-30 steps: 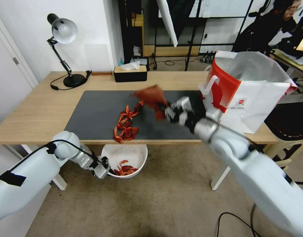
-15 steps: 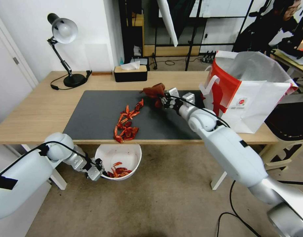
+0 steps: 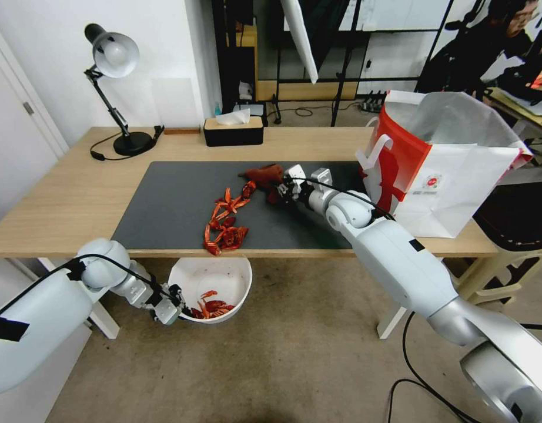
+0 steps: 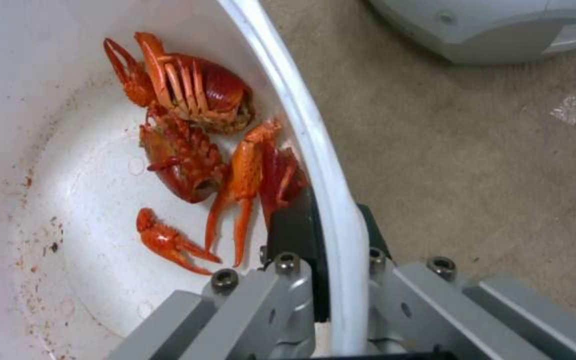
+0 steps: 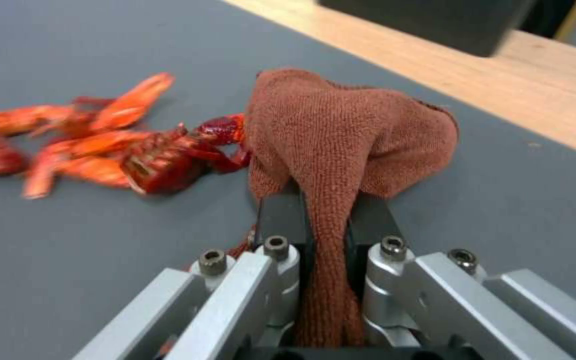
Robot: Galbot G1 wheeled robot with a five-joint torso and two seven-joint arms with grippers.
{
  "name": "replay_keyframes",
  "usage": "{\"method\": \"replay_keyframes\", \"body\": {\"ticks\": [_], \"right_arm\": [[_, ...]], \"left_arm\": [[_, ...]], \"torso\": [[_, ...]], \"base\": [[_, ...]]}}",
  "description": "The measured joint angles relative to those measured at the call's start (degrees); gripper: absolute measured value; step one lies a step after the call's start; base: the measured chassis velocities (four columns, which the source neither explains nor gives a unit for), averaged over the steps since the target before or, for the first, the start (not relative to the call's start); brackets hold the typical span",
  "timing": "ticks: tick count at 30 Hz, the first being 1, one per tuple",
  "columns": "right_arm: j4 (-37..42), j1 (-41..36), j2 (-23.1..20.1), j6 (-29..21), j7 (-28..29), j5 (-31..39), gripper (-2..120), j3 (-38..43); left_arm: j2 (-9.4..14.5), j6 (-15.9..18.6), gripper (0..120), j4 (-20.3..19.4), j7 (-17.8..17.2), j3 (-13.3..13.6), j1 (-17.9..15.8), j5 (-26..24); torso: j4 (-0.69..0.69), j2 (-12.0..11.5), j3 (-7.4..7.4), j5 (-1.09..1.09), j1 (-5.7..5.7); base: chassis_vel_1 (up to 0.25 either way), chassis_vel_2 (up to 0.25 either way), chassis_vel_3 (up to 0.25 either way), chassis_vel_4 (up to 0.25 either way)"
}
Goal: Sweep shrimp from table into container with towel, then put container into takeout bag.
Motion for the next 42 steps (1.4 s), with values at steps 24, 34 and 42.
{"method": "replay_keyframes", "body": {"ticks": [24, 34, 42], "right_arm": [[9.41, -5.33, -4.19, 2.27, -6.18, 0.31, 5, -3.36], [16.99, -9.74, -6.91, 2.12, -6.60, -0.29, 5, -3.43], [20.77, -12.51, -8.15, 2.12, -6.37, -0.71, 5, -2.50]], "left_arm": [[0.42, 0.01, 0, -0.12, -0.33, -0.08, -0.07, -0.26], [-0.33, 0.10, 0, 0.32, -0.37, 1.08, -1.26, -0.31], [-0.25, 0.15, 0, 0.45, -0.48, 1.22, -1.38, -0.39]], "torso": [[0.01, 0.00, -0.01, 0.00, 0.00], [0.00, 0.00, 0.00, 0.00, -0.01], [0.00, 0.00, 0.00, 0.00, -0.01]], "base": [[0.000, 0.000, 0.000, 0.000], [0.000, 0.000, 0.000, 0.000], [0.000, 0.000, 0.000, 0.000]]}}
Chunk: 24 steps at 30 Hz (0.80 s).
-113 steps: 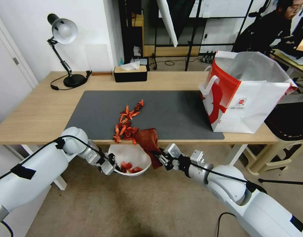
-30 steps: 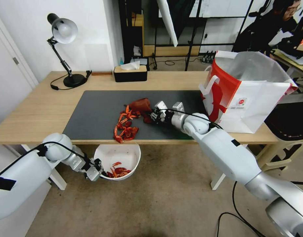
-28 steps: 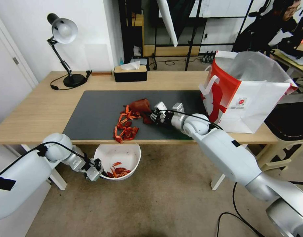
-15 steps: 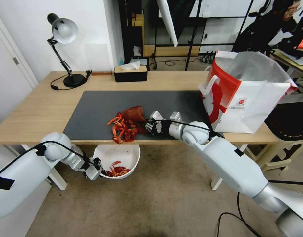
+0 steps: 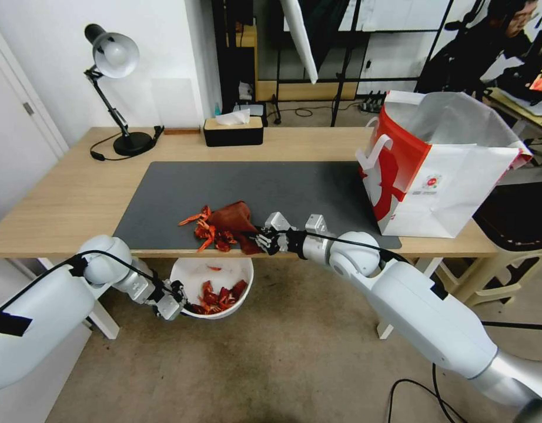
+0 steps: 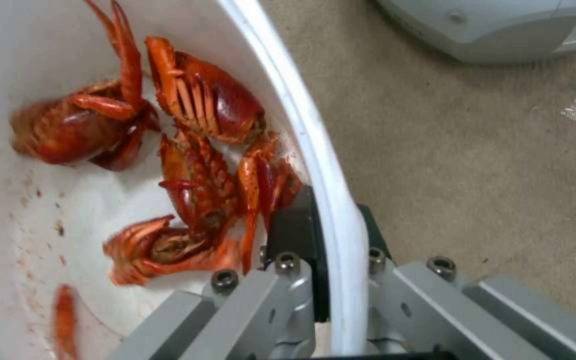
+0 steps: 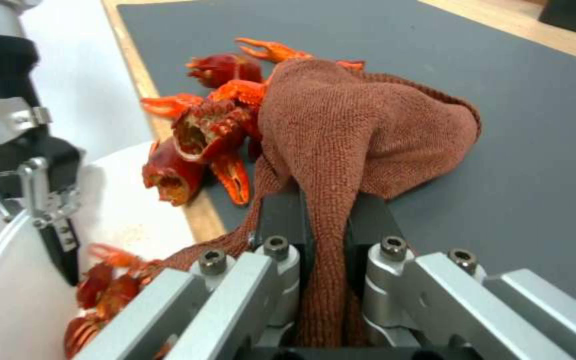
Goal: Sweep shrimp from table into container with towel, then put container into takeout bag.
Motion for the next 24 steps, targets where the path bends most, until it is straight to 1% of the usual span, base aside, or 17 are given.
{"method": "replay_keyframes", "body": {"ticks": [12, 17, 19, 24], "right_arm": [[5.98, -3.97, -2.52, -0.06, -0.30, -0.32, 5, 1.30], [8.78, -6.49, -3.82, -0.07, -0.54, -0.42, 5, 2.49], [10.77, -8.75, -4.60, -0.07, -1.12, -0.77, 5, 3.39], [12.56, -11.36, -5.34, -0.05, -1.86, -1.33, 5, 4.40]], "left_arm": [[0.56, 0.11, 0, -0.07, -0.02, -0.25, 0.25, -0.37], [0.72, 0.13, 0, -0.08, -0.05, -0.44, 0.34, -0.45], [0.60, 0.15, 0, -0.04, -0.09, -0.50, 0.57, -0.45], [0.40, 0.15, 0, 0.01, -0.14, -0.63, 0.83, -0.45]], "torso": [[0.00, 0.00, 0.00, 0.00, 0.00], [0.00, 0.00, 0.00, 0.00, 0.00], [0.00, 0.00, 0.00, 0.00, 0.00], [0.00, 0.00, 0.00, 0.00, 0.00]], "base": [[0.000, 0.000, 0.000, 0.000], [0.000, 0.000, 0.000, 0.000], [0.000, 0.000, 0.000, 0.000], [0.000, 0.000, 0.000, 0.000]]}}
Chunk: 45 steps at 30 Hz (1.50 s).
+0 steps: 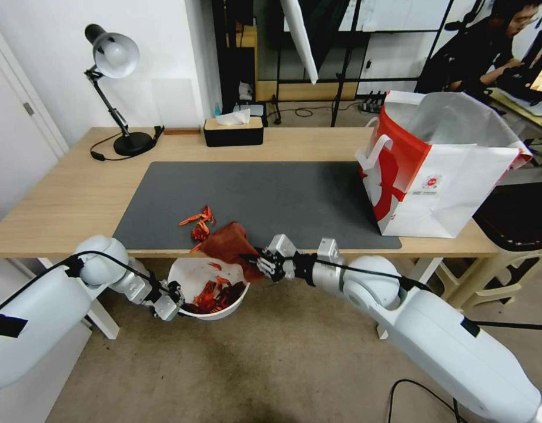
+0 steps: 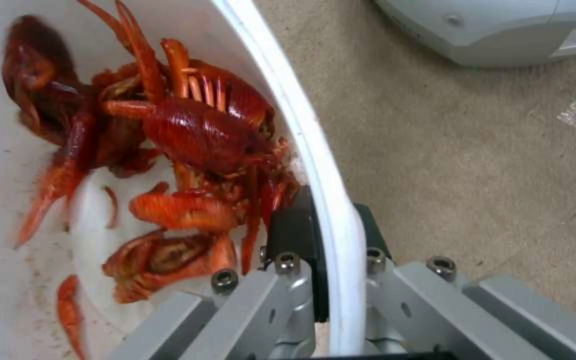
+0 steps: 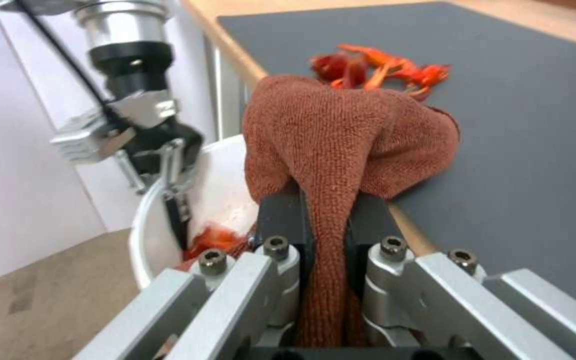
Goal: Sweep shrimp from table into container with towel, then put container into takeout bag.
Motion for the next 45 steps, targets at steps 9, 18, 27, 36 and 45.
{"method": "replay_keyframes", "body": {"ticks": [9, 18, 27, 36, 45], "right_arm": [[3.26, -4.65, -0.83, 1.35, -1.52, -0.54, 5, 2.52], [-0.12, 2.25, 2.72, 4.68, 1.25, 5.72, 5, 4.55], [-9.67, 11.63, 7.74, 5.14, 6.81, 8.15, 5, 2.09], [-32.16, 24.74, 18.22, 0.90, 10.75, 6.33, 5, -5.18], [-35.07, 25.92, 18.44, 0.71, 3.40, 4.88, 5, -8.62]], "left_arm": [[0.05, -0.01, 0, -0.12, -0.07, -0.81, 0.89, 0.03], [0.80, -0.08, 0, -0.83, -0.16, -2.71, 2.95, 0.06], [1.55, -0.12, 0, -1.21, -0.18, -3.60, 3.79, 0.03], [2.89, -0.33, 0, -1.20, -0.31, -5.68, 5.12, -0.36], [3.60, -0.68, 0, -1.01, -0.39, -6.97, 5.92, -0.73]], "torso": [[0.00, 0.00, 0.00, 0.00, 0.00], [0.01, 0.00, 0.00, -0.02, 0.00], [0.01, 0.00, 0.01, -0.01, 0.01], [0.03, 0.00, 0.01, -0.01, 0.02], [-0.01, 0.00, 0.01, -0.01, 0.01]], "base": [[0.000, 0.000, 0.000, 0.000], [0.000, 0.000, 0.000, 0.000], [0.000, 0.000, 0.000, 0.000], [0.000, 0.000, 0.000, 0.000], [0.000, 0.000, 0.000, 0.000]]}}
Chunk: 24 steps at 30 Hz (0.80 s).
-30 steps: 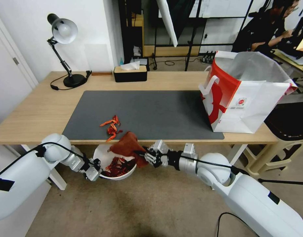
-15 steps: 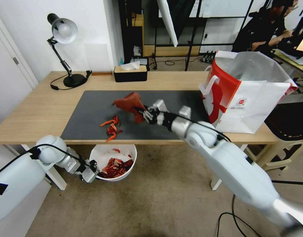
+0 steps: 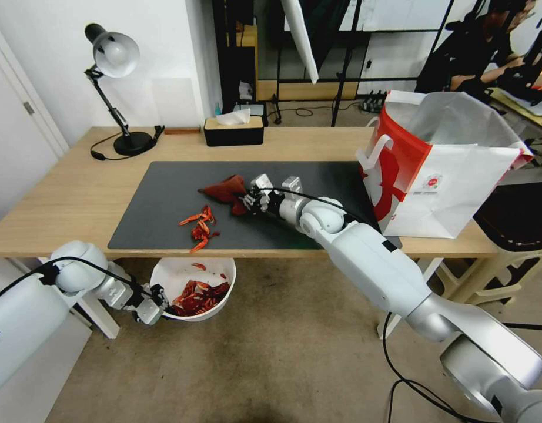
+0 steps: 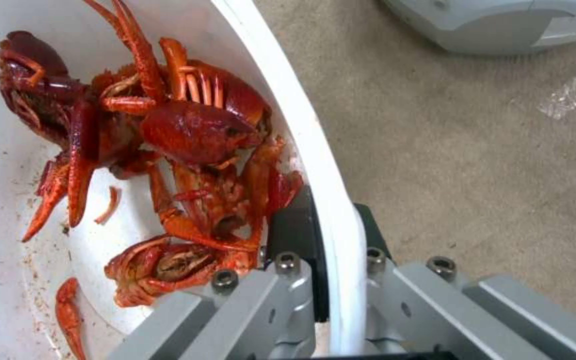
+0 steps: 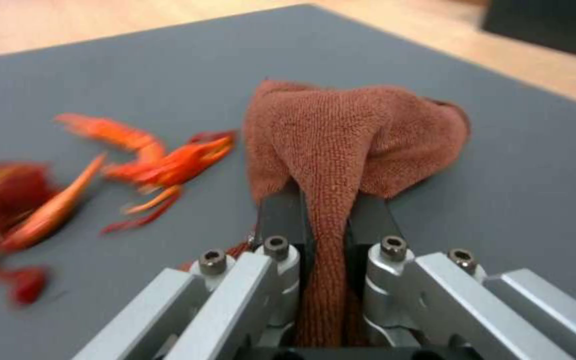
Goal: Sweep shrimp from table into container with towel, then put container into takeout bag.
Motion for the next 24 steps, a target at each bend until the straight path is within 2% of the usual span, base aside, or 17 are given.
{"method": "replay_keyframes", "body": {"ticks": [10, 24], "right_arm": [[3.64, -1.00, -2.38, 0.61, -6.22, 0.22, 5, -2.45], [9.08, -4.53, -4.90, 1.84, -9.71, -0.44, 5, -3.89]], "left_arm": [[0.13, 0.03, 0, 0.13, -0.13, 0.01, -0.38, -0.21], [0.01, 0.15, 0, 0.38, -0.54, 0.13, -0.72, -0.27]], "torso": [[0.01, 0.00, 0.00, 0.00, -0.01], [0.01, 0.00, -0.02, 0.02, -0.01]], "base": [[0.000, 0.000, 0.000, 0.000], [0.000, 0.000, 0.000, 0.000]]}}
